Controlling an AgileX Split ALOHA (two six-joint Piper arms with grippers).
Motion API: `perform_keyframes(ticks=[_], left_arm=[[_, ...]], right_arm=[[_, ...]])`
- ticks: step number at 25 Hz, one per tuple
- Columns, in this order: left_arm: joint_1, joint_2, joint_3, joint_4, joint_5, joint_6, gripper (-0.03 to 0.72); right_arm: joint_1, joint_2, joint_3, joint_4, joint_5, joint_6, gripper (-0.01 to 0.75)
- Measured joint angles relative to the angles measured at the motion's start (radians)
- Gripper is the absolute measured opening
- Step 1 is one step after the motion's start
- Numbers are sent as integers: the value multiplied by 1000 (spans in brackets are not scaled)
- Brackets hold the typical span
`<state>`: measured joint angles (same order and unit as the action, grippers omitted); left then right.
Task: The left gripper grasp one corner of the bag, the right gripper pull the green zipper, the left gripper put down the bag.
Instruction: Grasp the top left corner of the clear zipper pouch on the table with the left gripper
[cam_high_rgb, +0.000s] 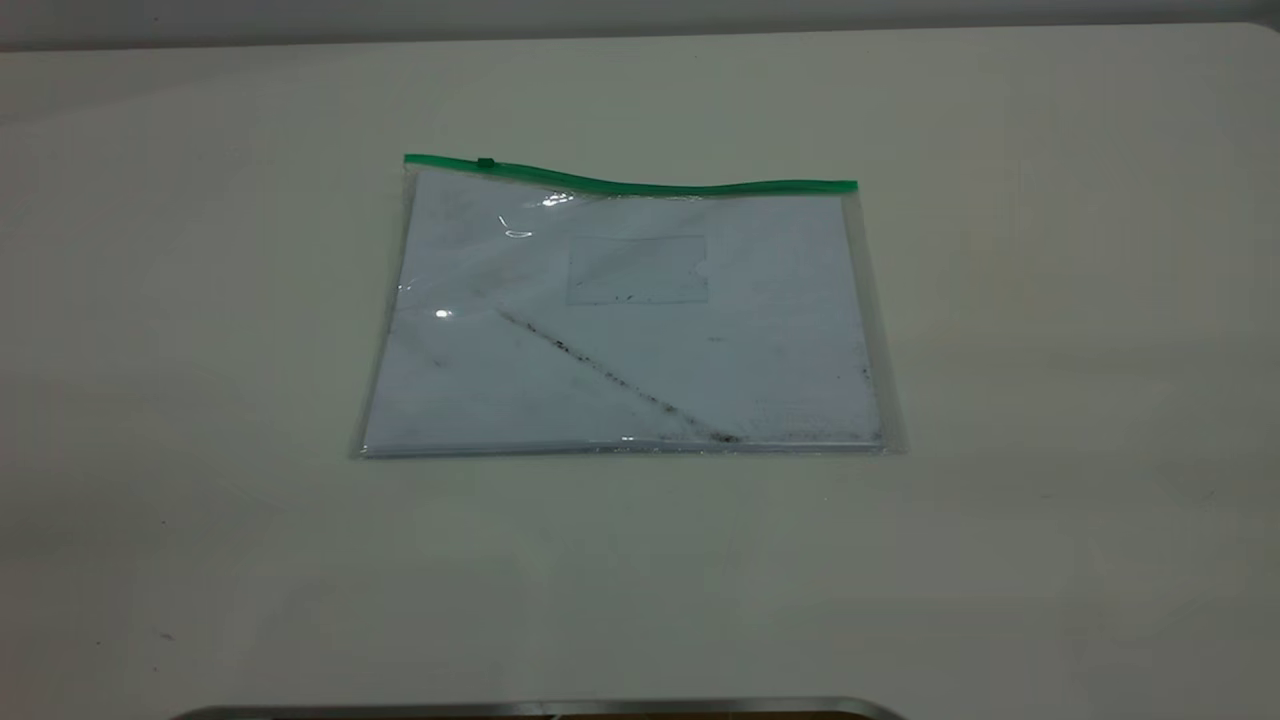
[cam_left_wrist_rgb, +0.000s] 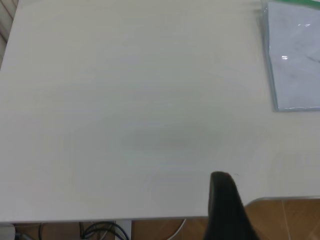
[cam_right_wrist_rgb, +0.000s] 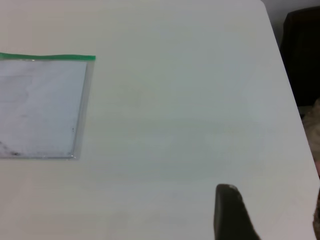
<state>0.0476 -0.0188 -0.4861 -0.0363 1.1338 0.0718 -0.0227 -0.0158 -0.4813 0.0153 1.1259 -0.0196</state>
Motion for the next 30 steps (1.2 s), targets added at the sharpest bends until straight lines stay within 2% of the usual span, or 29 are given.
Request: perform_keyframes(ticks=[14, 19, 21, 24, 30], left_arm=[[0, 0, 0, 0, 0, -3, 519], [0, 7, 0, 1, -1, -7, 519], [0, 56, -9, 5, -15, -9, 519], [0, 206, -36, 5, -86, -11, 519], [0, 612, -110, -9, -309, 8, 530]], right_arm=[[0, 0, 0, 5, 0, 0, 429], [0, 51, 0, 100, -7, -61, 429], [0, 146, -4, 164, -33, -120, 429], [0, 319, -10, 294, -145, -249, 429], [0, 713, -11, 643, -368, -696, 460]])
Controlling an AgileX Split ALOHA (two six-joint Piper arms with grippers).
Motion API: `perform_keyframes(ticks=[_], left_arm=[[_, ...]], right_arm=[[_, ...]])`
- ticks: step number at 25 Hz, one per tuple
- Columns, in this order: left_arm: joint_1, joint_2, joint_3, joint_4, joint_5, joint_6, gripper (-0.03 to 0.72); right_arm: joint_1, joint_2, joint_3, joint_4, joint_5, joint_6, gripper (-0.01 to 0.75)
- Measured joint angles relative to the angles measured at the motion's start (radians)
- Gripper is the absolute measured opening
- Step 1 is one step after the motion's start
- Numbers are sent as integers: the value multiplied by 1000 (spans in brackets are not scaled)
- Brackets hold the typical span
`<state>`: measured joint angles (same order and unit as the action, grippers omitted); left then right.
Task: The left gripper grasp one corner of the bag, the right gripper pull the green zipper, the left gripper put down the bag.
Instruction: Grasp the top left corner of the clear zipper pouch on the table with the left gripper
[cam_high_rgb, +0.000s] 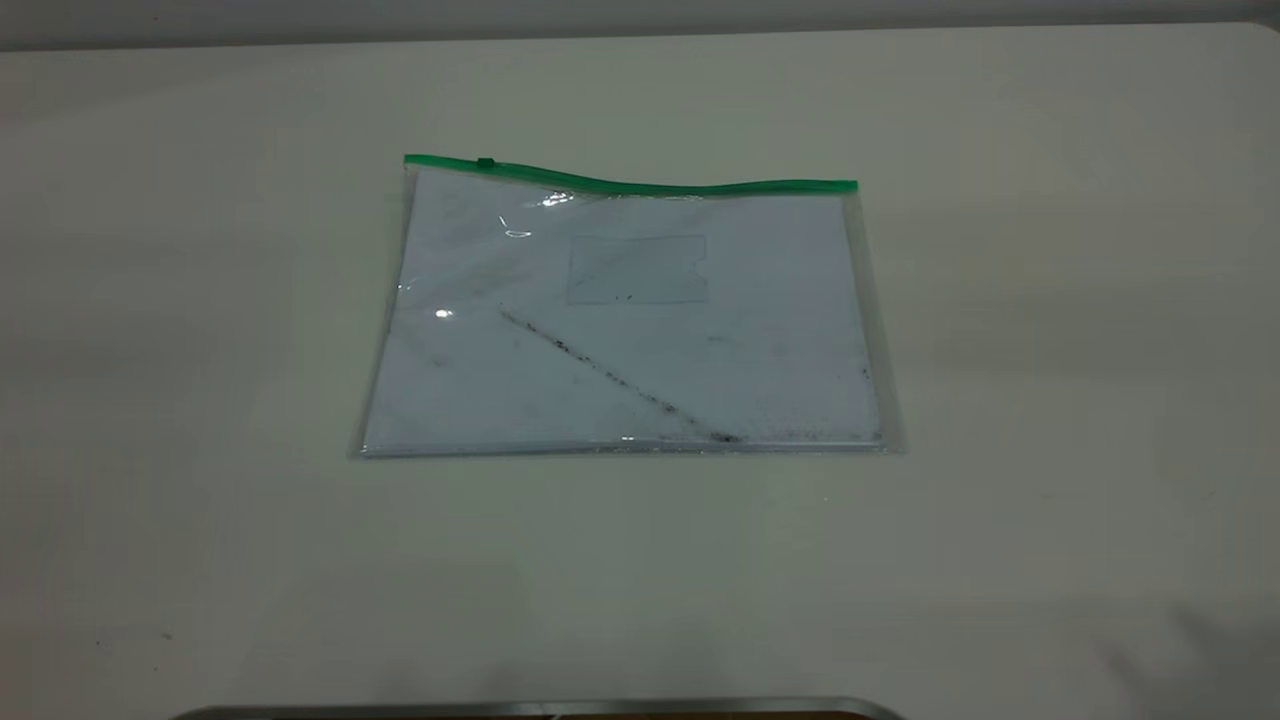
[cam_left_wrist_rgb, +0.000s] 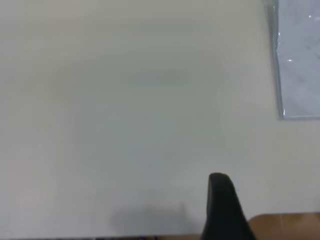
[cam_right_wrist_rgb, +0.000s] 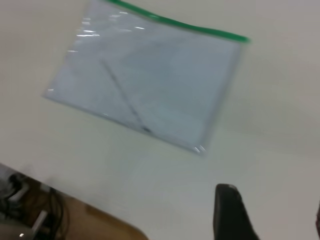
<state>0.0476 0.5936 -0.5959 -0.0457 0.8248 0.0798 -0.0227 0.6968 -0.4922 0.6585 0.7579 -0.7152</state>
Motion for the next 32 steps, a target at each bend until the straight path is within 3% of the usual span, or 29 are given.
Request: perform_keyframes(ticks=[5, 10, 14, 18, 26, 32], left_arm=[[0, 302, -35, -79, -171, 82, 601], [0, 553, -57, -175, -327, 159, 614], [0, 748, -132, -211, -358, 193, 613], [0, 928, -234, -216, -382, 213, 607], [0, 1318, -536, -285, -370, 342, 598], [0, 1607, -819, -572, -243, 647, 591]], right_arm=[[17, 301, -3, 333, -146, -461, 542], [195, 597, -85, 578, -274, -711, 557], [348, 827, -226, 638, -365, -729, 558], [421, 1034, -369, 650, -351, -716, 558], [432, 1224, -571, 651, -261, -698, 558], [432, 1237, -600, 658, -262, -695, 558]])
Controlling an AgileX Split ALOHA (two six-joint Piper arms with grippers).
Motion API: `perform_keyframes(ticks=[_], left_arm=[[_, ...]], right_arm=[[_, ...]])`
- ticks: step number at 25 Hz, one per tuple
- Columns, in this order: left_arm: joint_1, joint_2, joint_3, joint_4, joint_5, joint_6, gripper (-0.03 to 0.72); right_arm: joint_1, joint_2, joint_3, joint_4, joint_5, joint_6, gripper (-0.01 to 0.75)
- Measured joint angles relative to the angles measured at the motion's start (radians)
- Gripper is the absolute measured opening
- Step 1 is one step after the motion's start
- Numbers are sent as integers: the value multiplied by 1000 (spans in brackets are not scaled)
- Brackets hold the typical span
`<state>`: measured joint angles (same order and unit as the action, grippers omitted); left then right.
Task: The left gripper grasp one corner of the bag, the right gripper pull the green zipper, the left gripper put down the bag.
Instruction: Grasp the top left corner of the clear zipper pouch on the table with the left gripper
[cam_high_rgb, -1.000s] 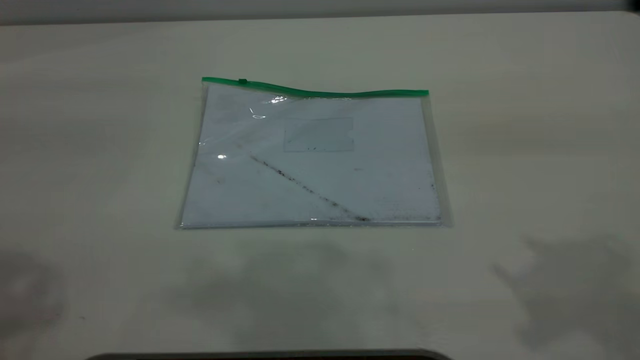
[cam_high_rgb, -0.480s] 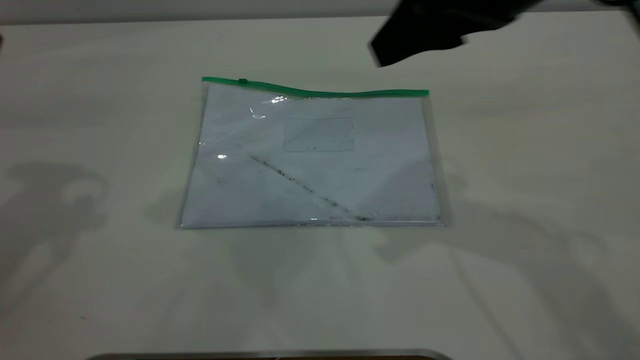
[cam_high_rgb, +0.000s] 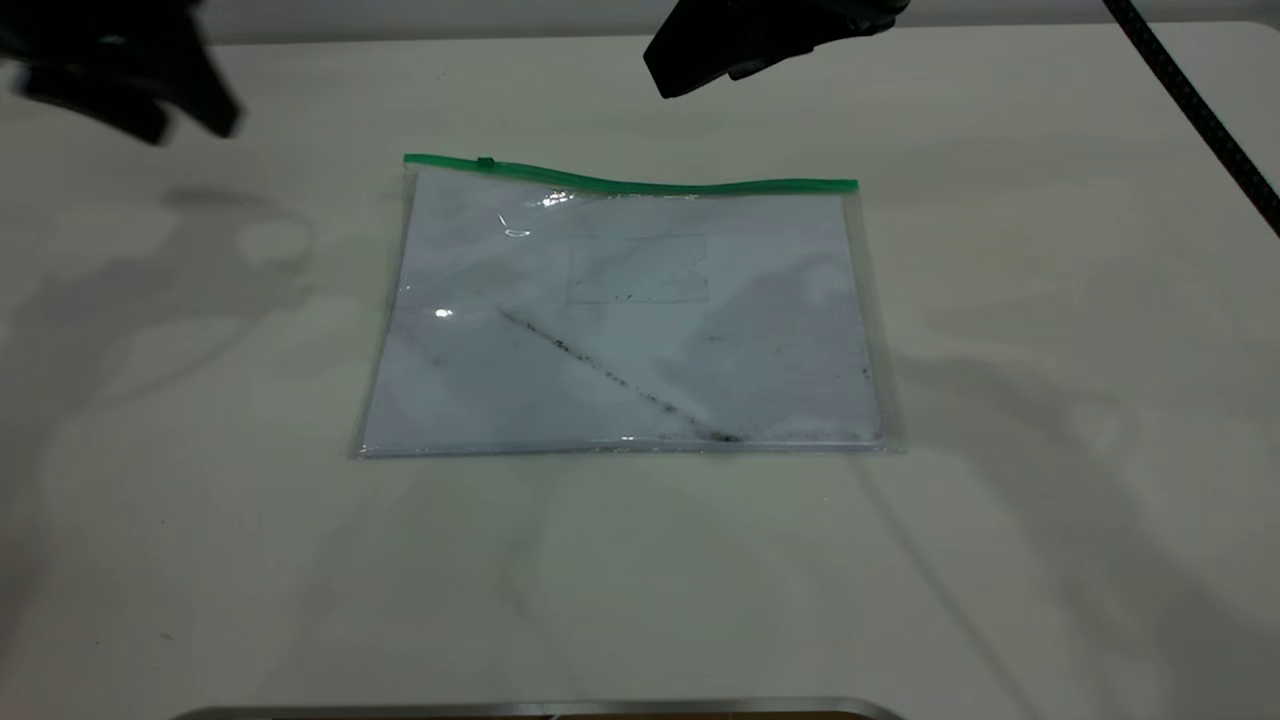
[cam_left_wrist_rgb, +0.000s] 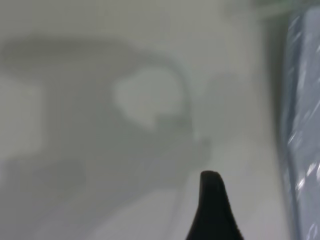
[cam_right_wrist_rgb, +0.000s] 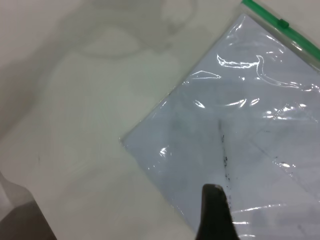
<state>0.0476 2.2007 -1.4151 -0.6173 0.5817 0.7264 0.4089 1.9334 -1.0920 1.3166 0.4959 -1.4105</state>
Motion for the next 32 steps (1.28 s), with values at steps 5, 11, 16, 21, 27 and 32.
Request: perform_keyframes(ticks=[5, 11, 16, 21, 27, 32], left_arm=[[0, 203, -175, -256, 113, 247, 590], [-12, 321, -255, -320, 114, 304, 590], [-54, 371, -261, -369, 80, 333, 590], [-98, 405, -262, -410, 47, 387, 590], [-113, 407, -264, -435, 30, 423, 559], [-115, 407, -264, -438, 18, 426, 396]], right_arm=[[0, 9, 0, 3, 0, 0, 558], [0, 10, 0, 5, -1, 1, 558], [0, 10, 0, 5, -1, 1, 558], [0, 10, 0, 6, -1, 1, 558], [0, 10, 0, 6, 0, 1, 558], [0, 10, 0, 7, 0, 2, 558]])
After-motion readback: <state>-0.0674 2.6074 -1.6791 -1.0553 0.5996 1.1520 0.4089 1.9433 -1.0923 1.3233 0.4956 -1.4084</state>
